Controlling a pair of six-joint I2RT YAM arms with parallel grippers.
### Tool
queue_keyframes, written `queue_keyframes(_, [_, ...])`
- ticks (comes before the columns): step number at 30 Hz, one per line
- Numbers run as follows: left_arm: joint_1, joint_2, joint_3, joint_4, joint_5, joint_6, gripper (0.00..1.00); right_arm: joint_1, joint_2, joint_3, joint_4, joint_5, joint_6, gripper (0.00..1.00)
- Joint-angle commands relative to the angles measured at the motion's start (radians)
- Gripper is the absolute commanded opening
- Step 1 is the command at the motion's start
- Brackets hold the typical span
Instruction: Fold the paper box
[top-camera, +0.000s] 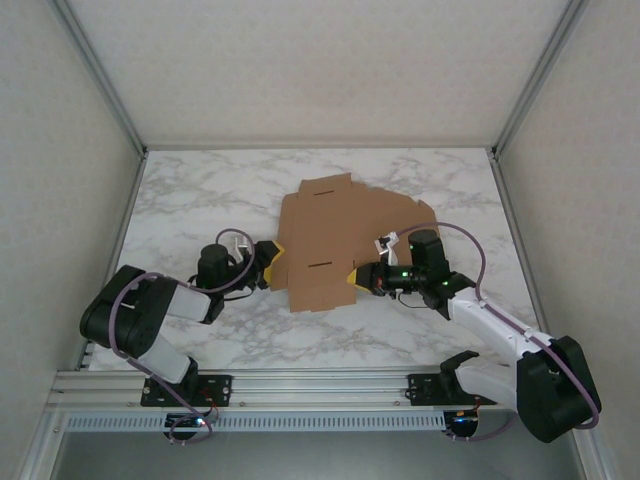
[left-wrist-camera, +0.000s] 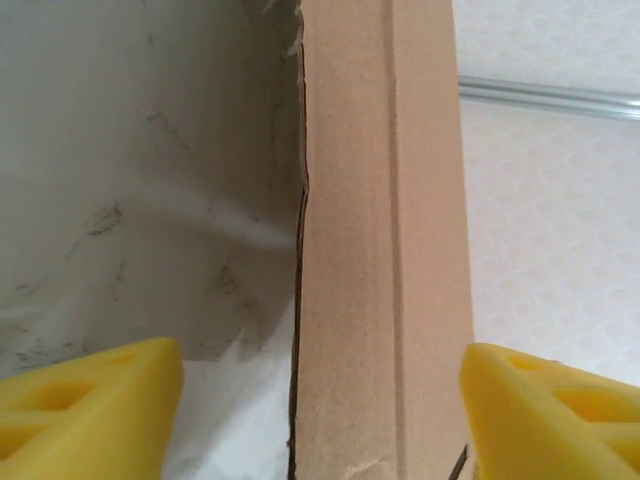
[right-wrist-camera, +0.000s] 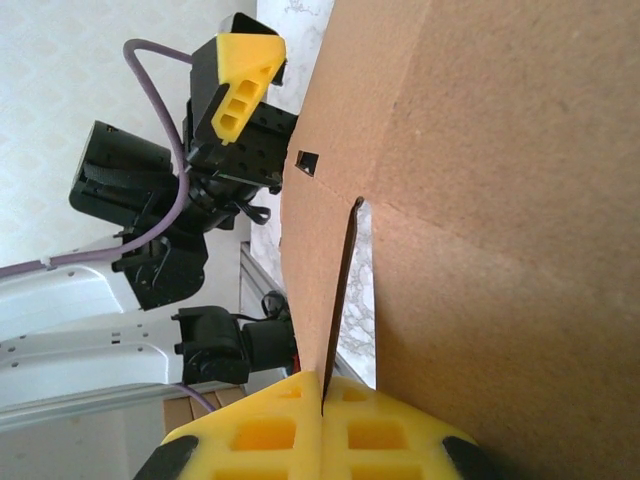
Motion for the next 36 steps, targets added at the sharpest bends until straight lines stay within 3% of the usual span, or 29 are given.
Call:
queue_keyframes(1, [-0.008,-0.004,-0.004,0.134,0.030,-0.047,0.63,-0.010,-0.026,0.004,-0.010,-0.017,-0.005,0.00])
queue_keyframes(16, [-0.007,0.016,0.005,0.215,0.044,-0.114,0.16,-0.013,-0.063,-0.008,0.001,0.009,0.013,0.00])
queue_keyframes(21, [-0.007,0.006,0.007,0.252,0.050,-0.152,0.05,-0.016,-0.078,-0.011,-0.026,0.018,0.001,0.00])
queue_keyframes(22, [-0.007,-0.003,0.007,0.242,0.049,-0.150,0.03,-0.016,-0.082,-0.013,-0.030,0.023,0.001,0.04])
queue_keyframes(23, [-0.005,-0.013,0.008,0.230,0.047,-0.146,0.01,-0.017,-0.085,-0.013,-0.036,0.027,0.001,0.15])
queue_keyframes(26, [0.003,-0.052,0.008,0.194,0.039,-0.148,0.00,-0.018,-0.103,-0.009,-0.077,0.061,-0.015,0.61])
queue_keyframes(28, [0.011,-0.095,0.012,0.150,0.032,-0.137,0.00,-0.019,-0.128,0.001,-0.145,0.123,-0.043,0.79])
queue_keyframes(31, [0.029,-0.202,0.054,-0.042,0.003,-0.049,0.00,-0.019,-0.192,0.024,-0.269,0.262,-0.079,0.93])
queue_keyframes(36, [0.075,-0.453,0.293,-0.684,-0.147,0.262,0.00,-0.019,-0.304,0.118,-0.510,0.504,-0.161,0.99])
